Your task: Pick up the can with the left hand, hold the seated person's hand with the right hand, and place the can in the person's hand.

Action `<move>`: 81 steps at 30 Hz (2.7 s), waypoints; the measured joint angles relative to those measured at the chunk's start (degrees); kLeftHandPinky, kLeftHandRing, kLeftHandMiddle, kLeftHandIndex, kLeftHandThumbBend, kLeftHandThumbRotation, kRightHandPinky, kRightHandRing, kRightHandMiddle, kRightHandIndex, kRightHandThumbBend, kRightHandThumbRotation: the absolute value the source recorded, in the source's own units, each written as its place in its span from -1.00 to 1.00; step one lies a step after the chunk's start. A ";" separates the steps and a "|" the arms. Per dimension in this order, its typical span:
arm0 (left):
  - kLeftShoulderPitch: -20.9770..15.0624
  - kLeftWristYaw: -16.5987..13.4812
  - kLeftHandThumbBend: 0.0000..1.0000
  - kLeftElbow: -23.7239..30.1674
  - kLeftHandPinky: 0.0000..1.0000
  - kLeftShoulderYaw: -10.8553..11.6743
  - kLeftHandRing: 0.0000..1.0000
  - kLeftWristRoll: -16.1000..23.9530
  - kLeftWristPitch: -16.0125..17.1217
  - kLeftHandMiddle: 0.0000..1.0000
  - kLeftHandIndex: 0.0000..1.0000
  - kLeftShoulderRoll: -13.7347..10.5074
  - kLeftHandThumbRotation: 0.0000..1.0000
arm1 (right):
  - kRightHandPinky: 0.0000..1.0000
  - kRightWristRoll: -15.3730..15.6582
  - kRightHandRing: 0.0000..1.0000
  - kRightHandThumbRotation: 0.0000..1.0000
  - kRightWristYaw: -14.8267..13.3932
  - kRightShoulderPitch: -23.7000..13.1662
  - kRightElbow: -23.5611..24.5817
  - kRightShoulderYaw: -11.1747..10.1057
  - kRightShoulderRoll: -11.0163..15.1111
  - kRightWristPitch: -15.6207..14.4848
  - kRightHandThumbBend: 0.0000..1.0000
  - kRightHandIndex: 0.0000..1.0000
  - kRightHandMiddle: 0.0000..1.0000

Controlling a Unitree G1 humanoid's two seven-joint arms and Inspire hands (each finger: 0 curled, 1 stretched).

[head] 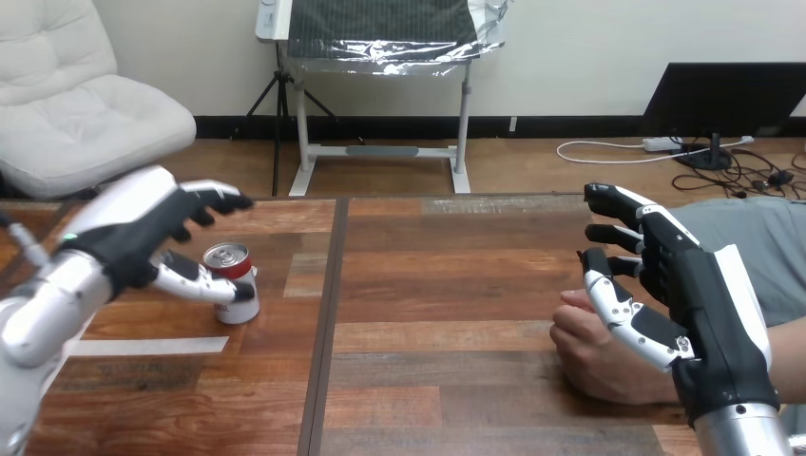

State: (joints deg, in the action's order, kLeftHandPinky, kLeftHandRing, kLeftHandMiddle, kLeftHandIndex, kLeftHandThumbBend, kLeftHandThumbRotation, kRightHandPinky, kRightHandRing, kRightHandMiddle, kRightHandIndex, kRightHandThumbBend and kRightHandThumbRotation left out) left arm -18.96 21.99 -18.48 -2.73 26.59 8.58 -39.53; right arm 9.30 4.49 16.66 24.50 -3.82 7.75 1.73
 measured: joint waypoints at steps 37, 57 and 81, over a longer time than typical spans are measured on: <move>-17.64 -9.81 0.66 -30.67 0.52 -12.00 0.68 7.94 1.01 0.74 0.71 6.08 -0.52 | 0.38 0.11 0.59 -1.00 0.32 0.00 0.06 -0.61 1.58 -1.20 -0.49 0.60 0.69; -23.48 -21.79 0.61 -39.73 0.60 -17.79 0.70 13.88 4.21 0.74 0.72 7.50 -0.46 | 0.35 0.72 0.56 -1.00 0.37 -0.45 1.84 -0.82 1.81 -1.22 -0.51 0.58 0.67; -23.82 -25.20 0.58 -40.13 0.49 -18.77 0.61 14.25 6.67 0.65 0.65 7.25 -0.49 | 0.31 1.38 0.51 -1.00 0.39 -0.73 2.98 -0.93 1.84 -1.87 -0.51 0.55 0.62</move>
State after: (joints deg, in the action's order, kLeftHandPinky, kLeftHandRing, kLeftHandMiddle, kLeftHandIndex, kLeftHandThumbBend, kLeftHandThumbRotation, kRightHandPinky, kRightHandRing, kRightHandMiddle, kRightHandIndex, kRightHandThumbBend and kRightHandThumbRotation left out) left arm -42.78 -3.21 -58.61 -21.50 40.84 15.25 -32.28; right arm 10.68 4.88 15.94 27.48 -4.74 9.59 -0.14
